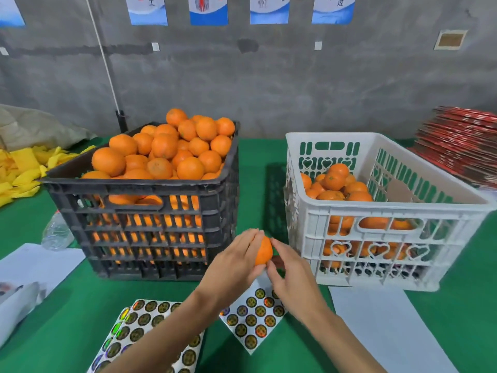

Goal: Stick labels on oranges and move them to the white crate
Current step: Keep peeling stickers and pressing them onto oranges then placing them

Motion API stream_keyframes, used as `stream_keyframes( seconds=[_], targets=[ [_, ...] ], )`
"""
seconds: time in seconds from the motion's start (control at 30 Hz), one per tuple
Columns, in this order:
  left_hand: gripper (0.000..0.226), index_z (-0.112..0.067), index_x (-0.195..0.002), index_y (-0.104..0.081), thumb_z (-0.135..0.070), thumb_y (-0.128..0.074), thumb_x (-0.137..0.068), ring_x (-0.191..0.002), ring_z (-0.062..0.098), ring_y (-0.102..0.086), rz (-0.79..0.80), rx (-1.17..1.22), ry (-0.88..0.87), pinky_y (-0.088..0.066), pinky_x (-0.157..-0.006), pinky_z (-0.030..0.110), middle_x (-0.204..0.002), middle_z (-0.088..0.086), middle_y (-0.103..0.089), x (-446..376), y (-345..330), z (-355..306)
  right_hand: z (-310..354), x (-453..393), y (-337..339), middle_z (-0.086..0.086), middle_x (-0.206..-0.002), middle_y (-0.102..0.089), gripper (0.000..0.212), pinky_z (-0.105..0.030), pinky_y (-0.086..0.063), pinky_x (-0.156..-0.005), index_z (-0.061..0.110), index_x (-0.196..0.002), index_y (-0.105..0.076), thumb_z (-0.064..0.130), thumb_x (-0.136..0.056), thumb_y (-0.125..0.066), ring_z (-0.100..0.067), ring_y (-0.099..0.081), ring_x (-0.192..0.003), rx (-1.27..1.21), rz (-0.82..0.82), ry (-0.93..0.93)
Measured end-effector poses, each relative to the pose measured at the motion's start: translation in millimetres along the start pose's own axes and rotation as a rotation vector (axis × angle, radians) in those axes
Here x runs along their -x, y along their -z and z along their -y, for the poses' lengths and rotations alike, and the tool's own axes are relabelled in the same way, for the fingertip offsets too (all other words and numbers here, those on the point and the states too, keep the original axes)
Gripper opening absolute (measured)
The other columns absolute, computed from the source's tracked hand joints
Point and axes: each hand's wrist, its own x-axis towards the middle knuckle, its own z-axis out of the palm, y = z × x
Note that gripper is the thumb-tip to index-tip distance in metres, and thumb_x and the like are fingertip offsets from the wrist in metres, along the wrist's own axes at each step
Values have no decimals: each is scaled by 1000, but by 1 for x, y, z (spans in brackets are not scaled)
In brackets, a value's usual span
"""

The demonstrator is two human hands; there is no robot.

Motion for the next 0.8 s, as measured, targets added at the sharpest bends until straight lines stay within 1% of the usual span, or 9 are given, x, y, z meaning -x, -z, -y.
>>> stream_keyframes(
  seconds=[0.03,0.13,0.2,0.27,0.33,0.43,0.63,0.73,0.8],
  targets=[
    [69,-7,-153,-38,-33,-66,-96,-143,22,-42,33,-14,-12,-36,-117,30,-154,7,-44,6,-10,4,-6,4,-5,14,-127,-60,41,-15,-47,-98,29,-142,-51,25,-102,-57,8,-56,-108,20,30,-6],
    [65,-4,-151,-40,-31,-65,-97,-140,26,-46,80,-66,-29,-46,-111,34,-149,10,-47,20,-31,9,-20,15,-15,14,-107,-60,29,-27,-52,-88,30,-128,-58,33,-99,-61,-3,-59,-96,74,121,-89],
    [63,-3,-148,-45,-27,-70,-95,-133,30,-51,58,-71,-8,-51,-104,35,-144,12,-50,27,-40,11,-24,21,-20,15,-101,-51,35,-25,-48,-79,30,-127,-59,44,-96,-63,-8,-56,-91,145,203,-139],
    [65,-2,-146,-47,-23,-75,-91,-128,32,-53,17,-75,-6,-53,-100,35,-141,14,-49,31,-46,13,-26,26,-24,15,-99,-42,50,-23,-44,-74,31,-138,-57,55,-94,-62,-7,-54,-89,213,290,-140],
    [67,-2,-148,-44,-19,-76,-90,-128,32,-48,-5,-87,-26,-51,-102,36,-143,15,-44,32,-51,14,-28,27,-25,15,-100,-42,53,-26,-48,-80,30,-140,-59,57,-94,-61,-7,-53,-91,240,330,-134],
    [67,-3,-151,-39,-18,-71,-93,-132,32,-42,-10,-70,-16,-49,-106,37,-147,16,-39,34,-56,14,-27,26,-24,17,-100,-47,45,-29,-50,-83,33,-132,-65,55,-93,-64,-6,-54,-91,237,322,-138],
    [62,-7,-158,-25,-25,-54,-105,-149,28,-27,53,13,88,-38,-117,36,-161,12,-25,33,-55,17,-28,18,-21,17,-93,-51,25,-21,-45,-71,37,-107,-72,52,-87,-73,-1,-54,-84,157,288,-178],
    [63,-9,-160,-15,-29,-45,-109,-153,24,-15,90,4,111,-26,-123,32,-165,8,-14,34,-55,18,-31,17,-20,16,-92,-50,26,-15,-36,-63,39,-110,-71,54,-89,-70,-1,-51,-81,178,291,-144],
    [64,-10,-161,-13,-30,-44,-109,-154,23,-13,92,-30,103,-21,-125,29,-165,8,-13,34,-54,18,-32,17,-21,16,-94,-49,30,-19,-37,-65,38,-116,-71,55,-91,-66,-1,-51,-83,211,294,-110]
  ],
)
